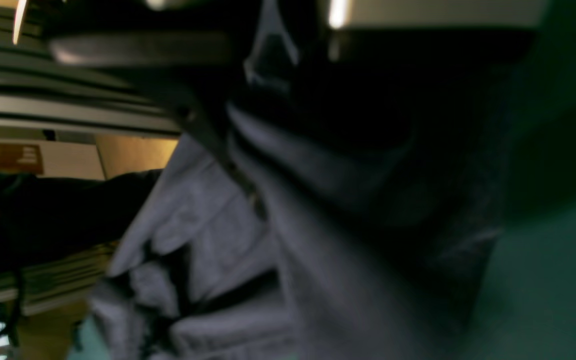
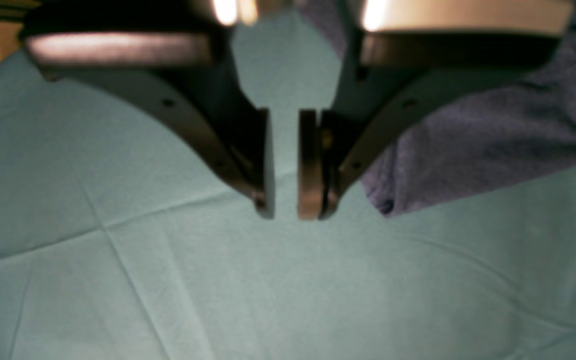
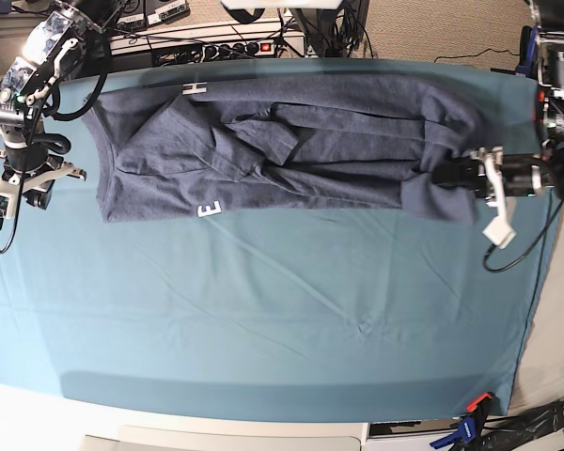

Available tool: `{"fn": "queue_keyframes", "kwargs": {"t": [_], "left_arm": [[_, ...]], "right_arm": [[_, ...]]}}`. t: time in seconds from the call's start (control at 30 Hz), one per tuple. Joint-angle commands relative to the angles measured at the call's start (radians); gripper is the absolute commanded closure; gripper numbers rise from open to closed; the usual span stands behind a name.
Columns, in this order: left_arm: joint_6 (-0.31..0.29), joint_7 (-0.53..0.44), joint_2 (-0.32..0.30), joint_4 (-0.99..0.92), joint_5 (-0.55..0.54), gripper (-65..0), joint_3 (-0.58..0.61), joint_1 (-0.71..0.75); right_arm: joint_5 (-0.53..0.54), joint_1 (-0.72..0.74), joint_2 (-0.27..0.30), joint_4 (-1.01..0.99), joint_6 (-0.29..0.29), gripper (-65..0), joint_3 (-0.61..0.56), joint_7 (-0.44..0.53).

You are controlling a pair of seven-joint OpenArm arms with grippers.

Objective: Fold the T-shirt properly

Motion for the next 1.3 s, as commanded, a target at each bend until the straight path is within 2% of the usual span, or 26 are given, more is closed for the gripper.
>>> {"fn": "queue_keyframes", "kwargs": {"t": [0.0, 0.73, 0.93, 1.1, 1.27], "left_arm": [[-0.005, -0.016, -0.01, 0.027, -0.027, 0.0, -0.006, -0.011], [-0.005, -0.031, 0.151, 0.168, 0.016, 0.0, -0.002, 0.021], [-0.005, -0.057, 0.186, 0.171, 0.052, 0.0, 0.089, 0.03], [-0.005, -0.08, 0.251, 0.171, 0.105, 0.0, 0.166, 0.027], [-0.005, -0.106, 0.328, 0.171, 0.157, 0.0, 0.175, 0.008]], "right_arm": [[0.006, 0.006, 0.016, 0.018, -0.004, -9.5, 0.006, 0.023], [0.006, 0.005, 0.016, 0.018, -0.004, -9.5, 0.006, 0.019], [0.006, 0.005, 0.016, 0.018, -0.004, -9.5, 0.006, 0.019], [0.006, 0.005, 0.016, 0.018, -0.004, -9.5, 0.006, 0.018], [0.006, 0.005, 0.016, 0.018, -0.004, -9.5, 0.006, 0.019]]}}
